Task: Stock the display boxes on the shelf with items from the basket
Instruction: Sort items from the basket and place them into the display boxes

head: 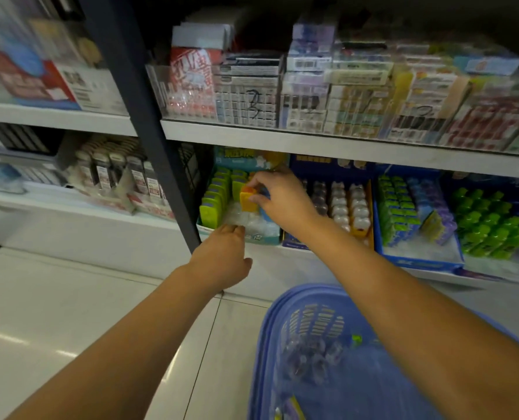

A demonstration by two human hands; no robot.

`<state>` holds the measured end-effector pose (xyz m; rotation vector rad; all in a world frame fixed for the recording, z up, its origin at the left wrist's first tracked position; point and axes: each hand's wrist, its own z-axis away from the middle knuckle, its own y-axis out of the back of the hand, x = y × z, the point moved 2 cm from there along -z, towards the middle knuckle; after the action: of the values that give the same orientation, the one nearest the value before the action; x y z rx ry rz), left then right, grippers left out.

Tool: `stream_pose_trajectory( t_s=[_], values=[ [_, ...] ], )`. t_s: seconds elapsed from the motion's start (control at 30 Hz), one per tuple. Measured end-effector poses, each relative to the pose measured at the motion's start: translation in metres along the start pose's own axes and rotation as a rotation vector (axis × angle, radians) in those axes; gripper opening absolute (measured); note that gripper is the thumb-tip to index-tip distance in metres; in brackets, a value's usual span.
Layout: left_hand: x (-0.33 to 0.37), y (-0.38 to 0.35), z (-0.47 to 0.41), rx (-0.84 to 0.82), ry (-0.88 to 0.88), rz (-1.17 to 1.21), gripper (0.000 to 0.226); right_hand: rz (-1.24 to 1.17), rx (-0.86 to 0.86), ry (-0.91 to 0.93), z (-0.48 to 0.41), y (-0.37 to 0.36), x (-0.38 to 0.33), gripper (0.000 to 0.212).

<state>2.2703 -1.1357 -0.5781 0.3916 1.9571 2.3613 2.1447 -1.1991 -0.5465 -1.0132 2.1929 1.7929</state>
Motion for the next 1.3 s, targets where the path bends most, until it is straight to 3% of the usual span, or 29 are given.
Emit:
stream_pose_trajectory(
  t_s=[0.37, 0.67, 0.87, 1.03, 1.17, 1.3],
  values=[
    [-0.002, 0.004, -0.004, -0.075, 0.026, 0.010, 0.059, 0.389, -0.054, -0.009, -0.009, -0.010, -0.010, 0.021],
    [0.001, 0.008, -0.003, -0.078, 0.041, 0.029, 0.055, 0.360, -0.195, -0.080, -0.016, -0.004, -0.008, 0.022],
    [0.001, 0.009, -0.005, -0.088, 0.047, 0.024, 0.055, 0.502, -0.102, 0.116, -0.008, -0.002, -0.024, 0.019],
    [0.003, 0.008, -0.006, -0.098, 0.051, 0.019, 0.055, 0.417, -0.220, -0.085, -0.023, -0.001, -0.028, 0.008],
    [0.003, 0.010, -0.004, -0.102, 0.054, 0.034, 0.055, 0.431, -0.209, 0.011, -0.020, -0.016, -0.032, 0.026],
    [0.004, 0.012, -0.003, -0.107, 0.045, 0.055, 0.053, 0.394, -0.177, 0.027, -0.016, -0.022, -0.028, 0.026]
  ],
)
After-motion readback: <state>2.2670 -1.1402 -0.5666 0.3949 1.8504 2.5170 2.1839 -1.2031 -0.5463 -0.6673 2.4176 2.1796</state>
